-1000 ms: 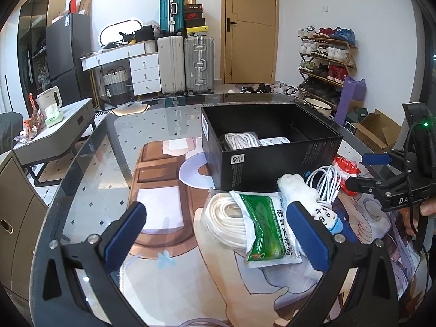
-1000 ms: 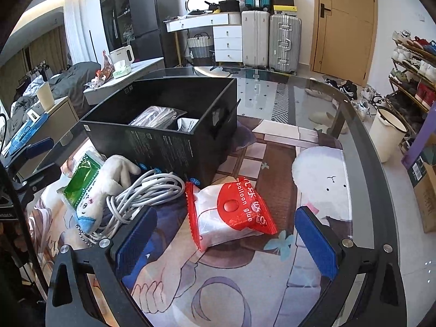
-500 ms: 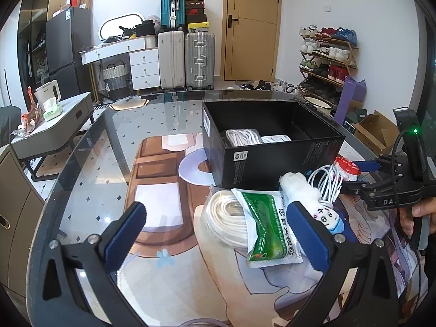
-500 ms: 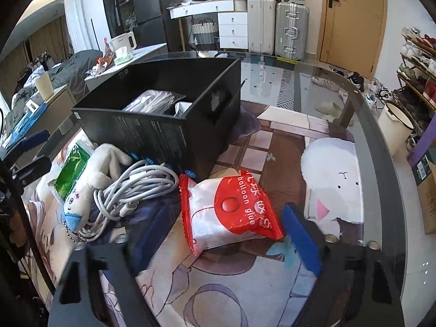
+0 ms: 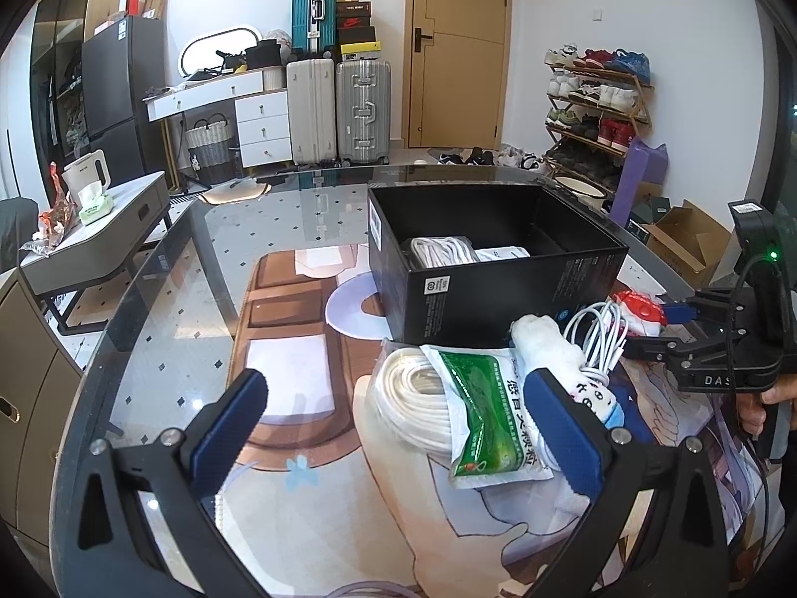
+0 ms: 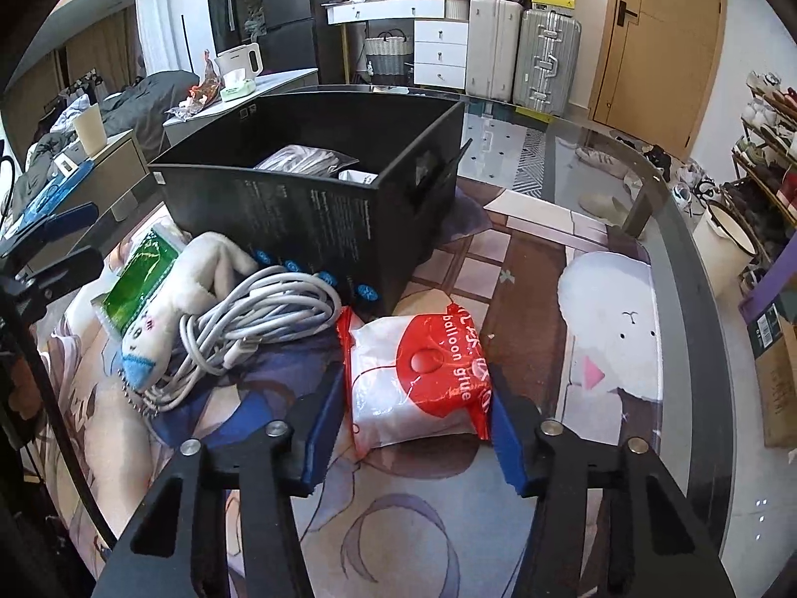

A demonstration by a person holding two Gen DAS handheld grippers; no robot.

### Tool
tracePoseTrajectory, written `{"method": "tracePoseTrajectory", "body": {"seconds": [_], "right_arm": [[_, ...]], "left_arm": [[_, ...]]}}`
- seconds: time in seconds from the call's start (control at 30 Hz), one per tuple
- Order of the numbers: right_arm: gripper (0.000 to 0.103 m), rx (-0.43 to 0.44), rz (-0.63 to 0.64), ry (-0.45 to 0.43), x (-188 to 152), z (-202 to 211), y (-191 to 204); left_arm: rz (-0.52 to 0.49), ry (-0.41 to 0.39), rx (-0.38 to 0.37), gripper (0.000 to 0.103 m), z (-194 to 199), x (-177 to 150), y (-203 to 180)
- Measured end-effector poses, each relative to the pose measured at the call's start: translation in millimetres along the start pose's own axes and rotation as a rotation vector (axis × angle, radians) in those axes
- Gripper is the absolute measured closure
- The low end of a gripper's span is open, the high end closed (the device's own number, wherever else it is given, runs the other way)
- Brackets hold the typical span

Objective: Organize soft objects
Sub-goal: 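Grasp the red-and-white bag with right gripper while left gripper grasps the white foam block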

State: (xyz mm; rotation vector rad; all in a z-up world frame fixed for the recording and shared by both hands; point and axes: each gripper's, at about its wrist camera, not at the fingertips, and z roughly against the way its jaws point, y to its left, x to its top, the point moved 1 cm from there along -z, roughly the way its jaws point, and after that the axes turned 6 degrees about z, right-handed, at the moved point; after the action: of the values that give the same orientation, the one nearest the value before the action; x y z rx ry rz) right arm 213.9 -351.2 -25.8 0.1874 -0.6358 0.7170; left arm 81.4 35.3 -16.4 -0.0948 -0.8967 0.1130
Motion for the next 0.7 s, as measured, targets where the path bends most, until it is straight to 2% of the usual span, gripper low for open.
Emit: {"method": "tracePoseTrajectory", "body": {"seconds": [0.7], "right_arm": [[0.052,0.004,-0.026,-0.144,-17,68,25]], "left_arm": [[-0.051,0.016,-0.014,0.0,4,-6,-12]]}}
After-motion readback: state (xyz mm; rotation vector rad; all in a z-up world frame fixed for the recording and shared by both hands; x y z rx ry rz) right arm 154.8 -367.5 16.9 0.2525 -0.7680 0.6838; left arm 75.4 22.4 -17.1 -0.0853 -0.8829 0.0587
